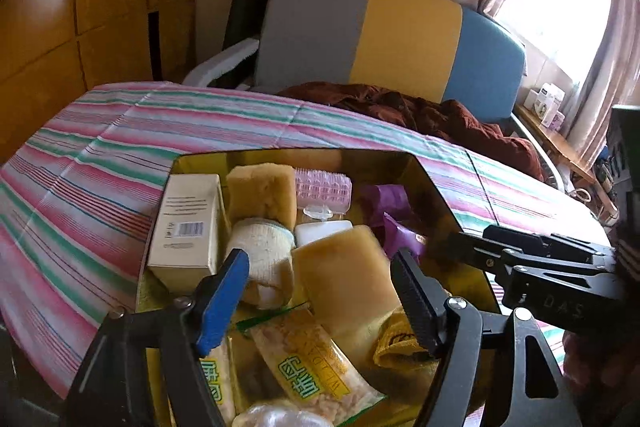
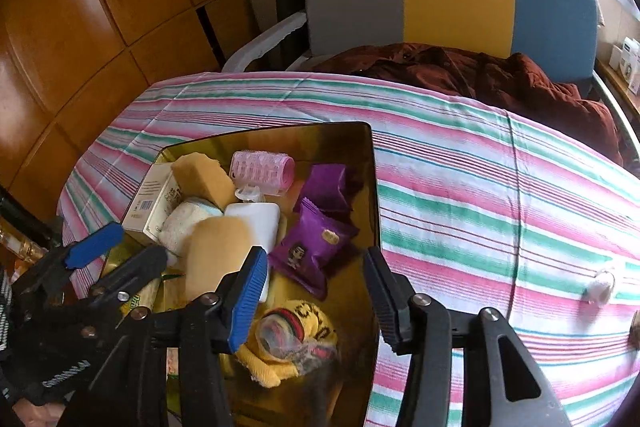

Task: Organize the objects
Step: 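Move both tools back toward the wrapped ball and green box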

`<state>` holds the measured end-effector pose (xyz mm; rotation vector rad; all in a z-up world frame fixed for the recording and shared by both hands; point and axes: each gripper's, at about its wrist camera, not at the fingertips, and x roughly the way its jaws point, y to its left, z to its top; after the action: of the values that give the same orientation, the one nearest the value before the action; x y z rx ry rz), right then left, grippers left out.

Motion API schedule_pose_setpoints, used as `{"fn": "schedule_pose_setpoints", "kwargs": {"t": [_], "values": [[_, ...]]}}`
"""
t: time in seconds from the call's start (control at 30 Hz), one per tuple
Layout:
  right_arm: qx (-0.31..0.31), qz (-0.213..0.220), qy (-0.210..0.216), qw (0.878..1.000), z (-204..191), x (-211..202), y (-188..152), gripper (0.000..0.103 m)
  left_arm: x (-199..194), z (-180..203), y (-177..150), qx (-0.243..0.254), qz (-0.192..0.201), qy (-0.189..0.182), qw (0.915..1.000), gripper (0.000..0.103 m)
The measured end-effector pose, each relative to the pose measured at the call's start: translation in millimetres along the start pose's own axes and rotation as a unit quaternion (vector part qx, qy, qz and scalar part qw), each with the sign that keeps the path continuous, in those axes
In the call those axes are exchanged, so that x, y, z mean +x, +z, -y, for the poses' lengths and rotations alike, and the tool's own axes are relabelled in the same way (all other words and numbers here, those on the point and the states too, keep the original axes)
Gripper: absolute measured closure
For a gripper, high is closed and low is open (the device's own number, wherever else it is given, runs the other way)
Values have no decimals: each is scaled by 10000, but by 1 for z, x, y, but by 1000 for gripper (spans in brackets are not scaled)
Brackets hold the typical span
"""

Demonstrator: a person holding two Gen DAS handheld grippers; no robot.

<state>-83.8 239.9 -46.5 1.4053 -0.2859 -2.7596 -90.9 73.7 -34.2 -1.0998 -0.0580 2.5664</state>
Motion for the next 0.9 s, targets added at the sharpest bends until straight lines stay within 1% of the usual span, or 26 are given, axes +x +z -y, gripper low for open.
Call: {"fn": "schedule_pose_setpoints", "kwargs": {"t": [0.03, 0.1, 0.23, 0.37, 0.6, 0.9], "values": [[4, 9, -12, 10000, 0, -1, -1, 51, -4, 1, -1, 24, 45, 34, 10000, 29], [-18, 28, -54, 10000, -1, -5, -5, 47, -12, 2, -2, 94, 131, 98, 9998, 28], [-141, 92, -192, 9997, -7, -12, -11, 44, -28, 6, -6, 228, 329, 150, 9991, 27], [-205, 153, -288, 9993, -12, -18, -18, 39, -40, 11, -10, 342, 454, 160, 9983, 27], [-214, 218, -451, 9985, -11, -29, -32, 38, -51, 16, -18, 470, 530, 166, 9974, 27], [-44, 306, -624, 9976, 6, -48, -44, 37, -56, 30, -27, 709, 504, 62, 9962, 27]]}}
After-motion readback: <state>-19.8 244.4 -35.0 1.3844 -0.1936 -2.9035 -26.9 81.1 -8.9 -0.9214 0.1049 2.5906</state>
